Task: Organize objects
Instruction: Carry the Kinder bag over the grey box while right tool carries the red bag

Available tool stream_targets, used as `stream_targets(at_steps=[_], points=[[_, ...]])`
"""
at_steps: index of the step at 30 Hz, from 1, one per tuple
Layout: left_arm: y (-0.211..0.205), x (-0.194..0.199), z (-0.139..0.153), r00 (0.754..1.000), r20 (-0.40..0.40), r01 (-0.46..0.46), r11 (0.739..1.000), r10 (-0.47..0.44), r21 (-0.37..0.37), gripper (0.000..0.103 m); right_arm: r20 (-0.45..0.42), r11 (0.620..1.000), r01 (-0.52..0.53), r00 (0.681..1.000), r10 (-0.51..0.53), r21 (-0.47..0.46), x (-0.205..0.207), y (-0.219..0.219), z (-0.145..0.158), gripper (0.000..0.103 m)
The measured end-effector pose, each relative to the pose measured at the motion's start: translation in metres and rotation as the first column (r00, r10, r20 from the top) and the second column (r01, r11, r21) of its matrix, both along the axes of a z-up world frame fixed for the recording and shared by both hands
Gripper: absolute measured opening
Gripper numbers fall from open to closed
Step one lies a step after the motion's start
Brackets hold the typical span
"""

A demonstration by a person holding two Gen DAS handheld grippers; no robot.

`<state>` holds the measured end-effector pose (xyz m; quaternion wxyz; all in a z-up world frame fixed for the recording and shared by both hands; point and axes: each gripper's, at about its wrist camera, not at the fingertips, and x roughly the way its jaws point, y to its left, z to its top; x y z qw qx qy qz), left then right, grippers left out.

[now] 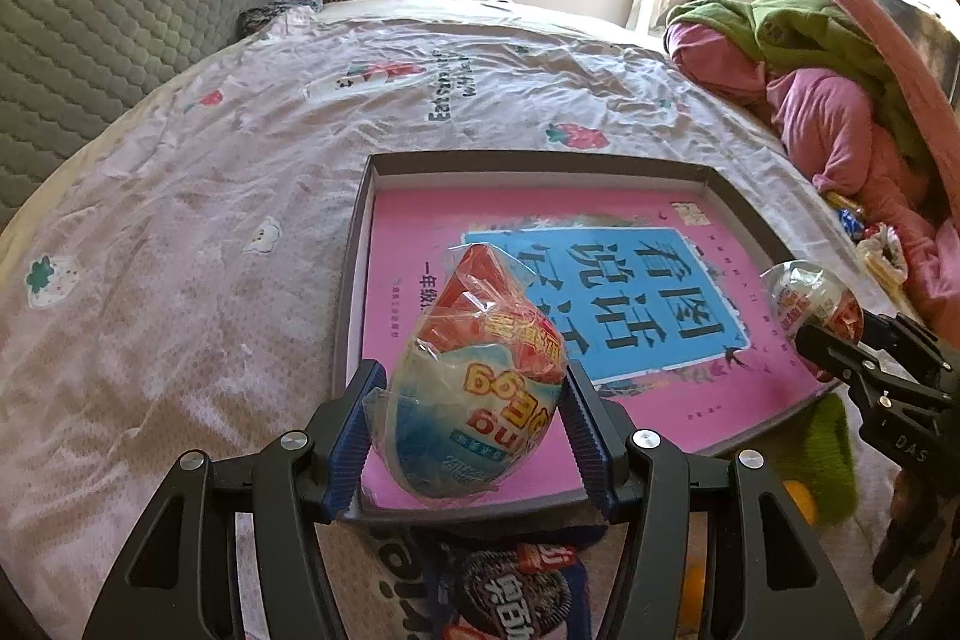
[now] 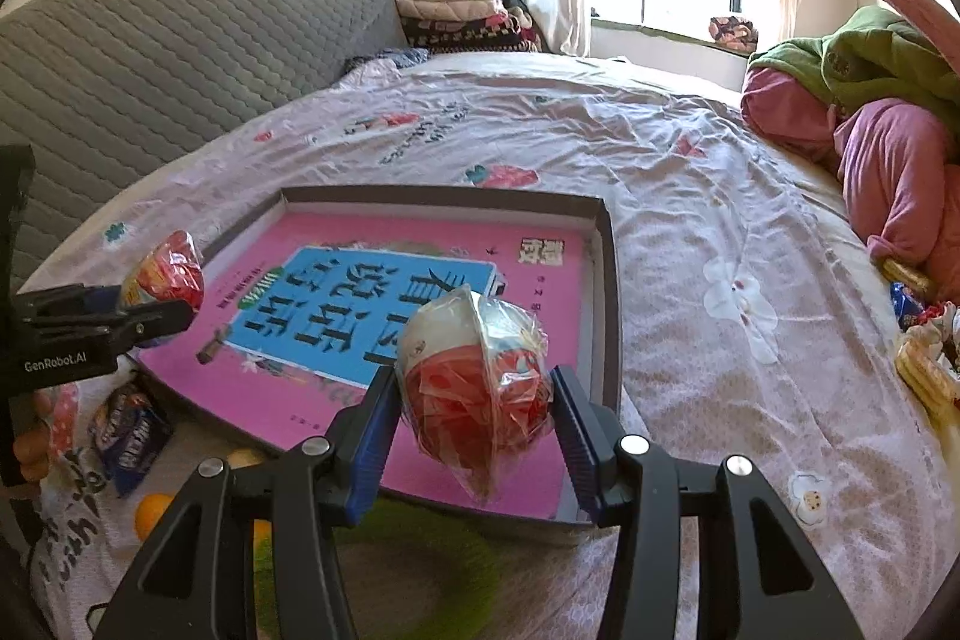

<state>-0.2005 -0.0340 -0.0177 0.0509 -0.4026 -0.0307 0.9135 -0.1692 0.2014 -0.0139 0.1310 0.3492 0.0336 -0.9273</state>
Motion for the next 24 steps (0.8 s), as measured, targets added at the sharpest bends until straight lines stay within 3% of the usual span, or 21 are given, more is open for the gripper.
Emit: stream_targets(at_steps=[9, 24], points=[[-0.006, -0.015, -0.012, 0.999, 0.034, -0.018, 1.000, 0.018, 0.002, 0.060, 0.018, 0.998, 0.026, 0.999, -0.027, 0.050, -0.008, 0.000, -0.010, 0.051], [-0.005, -0.017, -0.010, 1.000, 0.016, -0.007, 1.000, 0.007, 0.014, 0.061, 0.007, 0.997, 0.048, 0.999, -0.049, 0.052, -0.006, 0.003, -0.012, 0.051]])
